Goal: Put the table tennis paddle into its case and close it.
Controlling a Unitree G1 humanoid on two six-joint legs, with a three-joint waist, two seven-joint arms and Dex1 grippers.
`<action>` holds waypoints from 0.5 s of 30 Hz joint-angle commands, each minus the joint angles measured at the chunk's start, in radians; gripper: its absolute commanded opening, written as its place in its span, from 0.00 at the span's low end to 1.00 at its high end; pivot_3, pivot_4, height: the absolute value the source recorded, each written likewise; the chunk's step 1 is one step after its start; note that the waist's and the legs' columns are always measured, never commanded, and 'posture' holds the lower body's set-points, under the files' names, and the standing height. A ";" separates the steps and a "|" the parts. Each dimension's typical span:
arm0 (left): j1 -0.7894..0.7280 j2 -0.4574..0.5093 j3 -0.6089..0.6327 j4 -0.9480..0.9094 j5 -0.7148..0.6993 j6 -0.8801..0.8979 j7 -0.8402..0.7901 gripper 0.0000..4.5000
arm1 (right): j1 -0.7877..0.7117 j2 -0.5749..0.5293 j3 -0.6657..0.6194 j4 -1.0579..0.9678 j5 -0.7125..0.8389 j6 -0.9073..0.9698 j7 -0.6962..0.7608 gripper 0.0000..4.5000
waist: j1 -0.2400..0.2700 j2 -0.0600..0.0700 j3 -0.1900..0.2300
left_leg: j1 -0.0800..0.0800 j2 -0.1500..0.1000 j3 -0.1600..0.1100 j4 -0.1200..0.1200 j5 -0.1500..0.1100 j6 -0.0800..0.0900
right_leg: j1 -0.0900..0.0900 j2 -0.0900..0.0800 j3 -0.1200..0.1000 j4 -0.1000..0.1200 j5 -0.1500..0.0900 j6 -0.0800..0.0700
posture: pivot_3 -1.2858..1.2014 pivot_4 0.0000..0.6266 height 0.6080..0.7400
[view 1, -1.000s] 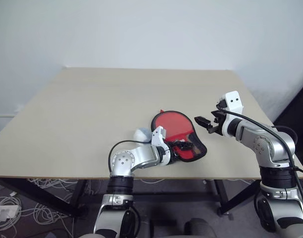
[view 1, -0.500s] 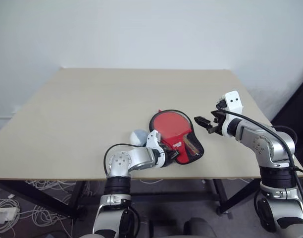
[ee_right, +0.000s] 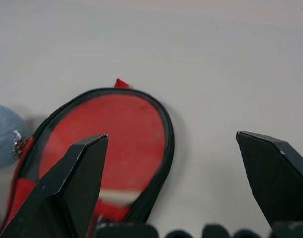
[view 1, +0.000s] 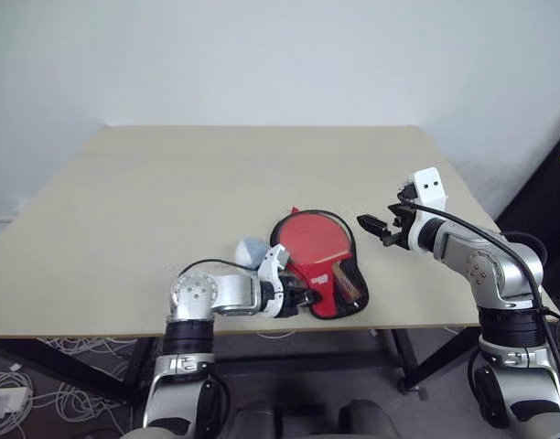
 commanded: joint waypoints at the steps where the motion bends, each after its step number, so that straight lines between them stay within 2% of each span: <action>1: 0.011 0.087 -0.075 -0.081 -0.121 0.035 -0.076 0.01 | -0.021 0.002 -0.007 -0.044 0.005 -0.016 -0.003 1.00 | 0.000 0.000 0.000 | 0.000 0.000 0.000 0.000 0.000 0.000 | -0.001 0.000 0.000 0.000 0.000 0.000 | 0.52 0.00 1.00; 10: 0.066 0.320 -0.223 -0.197 -0.371 0.035 -0.139 0.01 | -0.022 0.008 0.004 -0.030 0.004 -0.023 0.001 1.00 | 0.000 0.000 0.001 | -0.004 0.000 0.002 -0.002 -0.002 -0.003 | -0.007 0.000 0.002 0.001 0.000 0.000 | 0.52 0.00 1.00; 15: 0.077 0.346 -0.235 -0.196 -0.391 0.032 -0.124 0.01 | -0.023 0.012 0.007 -0.028 0.003 -0.024 0.001 1.00 | 0.001 0.000 0.001 | -0.004 0.000 0.003 -0.002 -0.002 -0.003 | -0.008 0.000 0.003 0.001 0.000 0.000 | 0.52 0.00 1.00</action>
